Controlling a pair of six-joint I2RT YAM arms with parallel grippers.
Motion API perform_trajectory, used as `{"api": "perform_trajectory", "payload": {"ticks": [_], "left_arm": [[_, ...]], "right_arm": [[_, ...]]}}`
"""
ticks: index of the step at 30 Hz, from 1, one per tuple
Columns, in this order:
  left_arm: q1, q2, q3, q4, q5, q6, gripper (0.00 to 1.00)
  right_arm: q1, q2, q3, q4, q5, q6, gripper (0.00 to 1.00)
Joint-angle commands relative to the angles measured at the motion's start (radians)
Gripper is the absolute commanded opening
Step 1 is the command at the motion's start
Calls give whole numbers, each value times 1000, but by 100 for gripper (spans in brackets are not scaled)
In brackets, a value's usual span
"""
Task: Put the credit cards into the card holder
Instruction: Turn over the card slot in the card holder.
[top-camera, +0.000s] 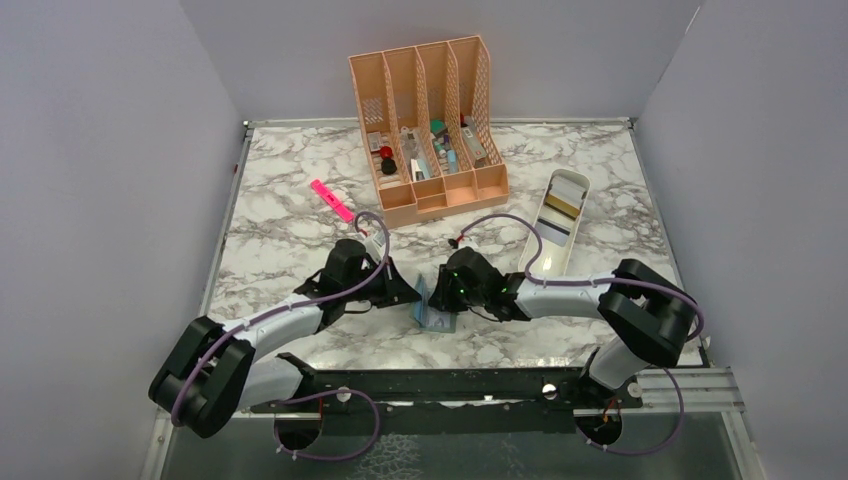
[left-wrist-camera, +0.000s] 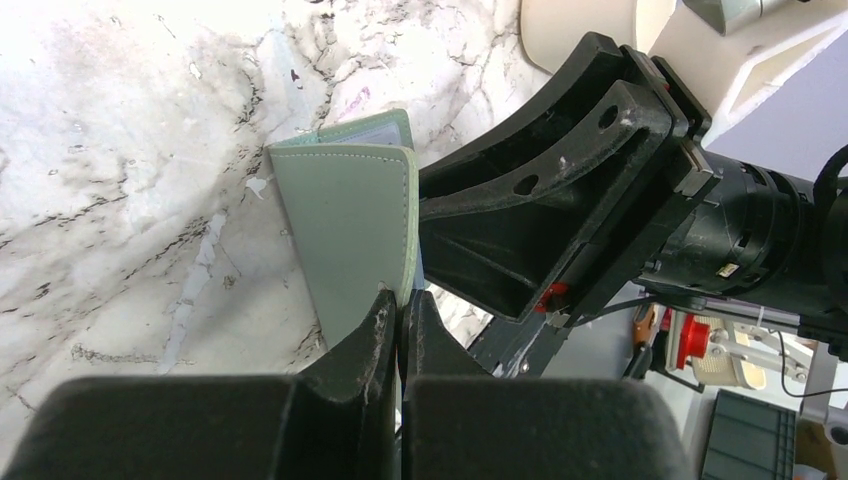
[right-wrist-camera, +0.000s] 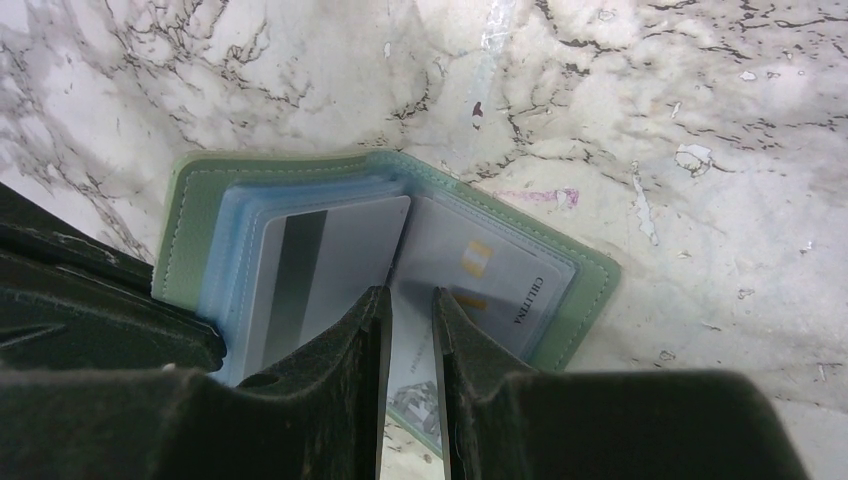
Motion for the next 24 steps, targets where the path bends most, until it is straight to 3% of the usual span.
{"api": "perform_trajectory", "payload": {"ticks": [1,10,17,24], "left_arm": [[-14,5,-1,27,4,25,0],[-92,41,113,-154,-198,138,0],[-128,64,169,-238,-269,114,0],[-128,55,194,-311,-326,80,0]], "right_arm": [[-5,60,-22,-112,1,-24,28],[-5,-53,-35,-164,25,-5,32],[-5,-197,-28,-282,115,-27,37],[-6,-319,60,-465,261,-161,43]]}}
